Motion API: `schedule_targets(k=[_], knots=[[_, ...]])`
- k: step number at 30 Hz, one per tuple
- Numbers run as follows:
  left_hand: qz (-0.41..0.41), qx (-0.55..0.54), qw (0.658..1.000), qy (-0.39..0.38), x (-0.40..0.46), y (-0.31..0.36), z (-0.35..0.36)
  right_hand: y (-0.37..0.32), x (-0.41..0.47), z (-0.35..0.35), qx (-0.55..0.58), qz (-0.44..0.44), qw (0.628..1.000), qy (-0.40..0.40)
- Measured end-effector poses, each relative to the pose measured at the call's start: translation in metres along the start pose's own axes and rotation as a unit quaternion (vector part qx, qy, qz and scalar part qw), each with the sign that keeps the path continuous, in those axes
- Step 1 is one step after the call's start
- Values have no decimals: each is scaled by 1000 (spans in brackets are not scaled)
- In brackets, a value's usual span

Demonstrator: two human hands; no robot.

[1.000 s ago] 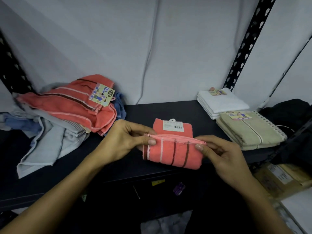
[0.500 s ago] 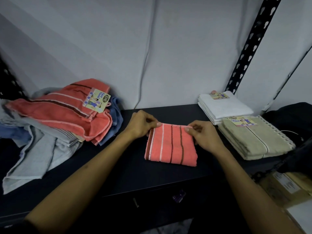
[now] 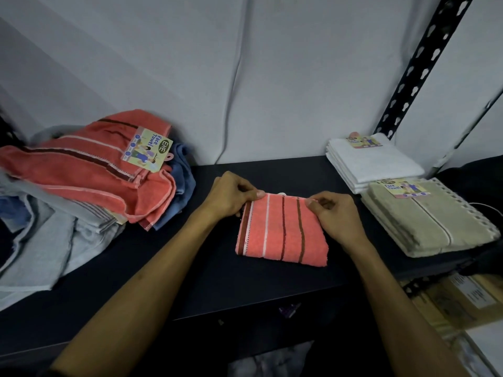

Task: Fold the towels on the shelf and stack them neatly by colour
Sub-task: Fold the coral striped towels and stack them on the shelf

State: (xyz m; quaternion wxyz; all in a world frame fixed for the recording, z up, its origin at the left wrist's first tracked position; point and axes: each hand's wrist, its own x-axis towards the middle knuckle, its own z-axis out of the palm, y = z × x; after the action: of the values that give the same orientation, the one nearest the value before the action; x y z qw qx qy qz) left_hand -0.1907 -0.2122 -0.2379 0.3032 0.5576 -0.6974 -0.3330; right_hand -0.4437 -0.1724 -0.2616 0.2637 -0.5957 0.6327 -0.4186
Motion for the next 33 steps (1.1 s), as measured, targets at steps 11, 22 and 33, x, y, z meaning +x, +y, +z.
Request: schedule_targets(k=[11, 22, 33], knots=[[-65, 28, 998, -1, 2, 10, -1, -18, 16, -3, -77, 59, 995, -40], [119, 244, 961, -58, -66, 23, 42, -48, -58, 29, -216, -154, 964, -9], [40, 307, 937, -160, -69, -2, 11, -19, -47, 10, -340, -47, 916, -206]])
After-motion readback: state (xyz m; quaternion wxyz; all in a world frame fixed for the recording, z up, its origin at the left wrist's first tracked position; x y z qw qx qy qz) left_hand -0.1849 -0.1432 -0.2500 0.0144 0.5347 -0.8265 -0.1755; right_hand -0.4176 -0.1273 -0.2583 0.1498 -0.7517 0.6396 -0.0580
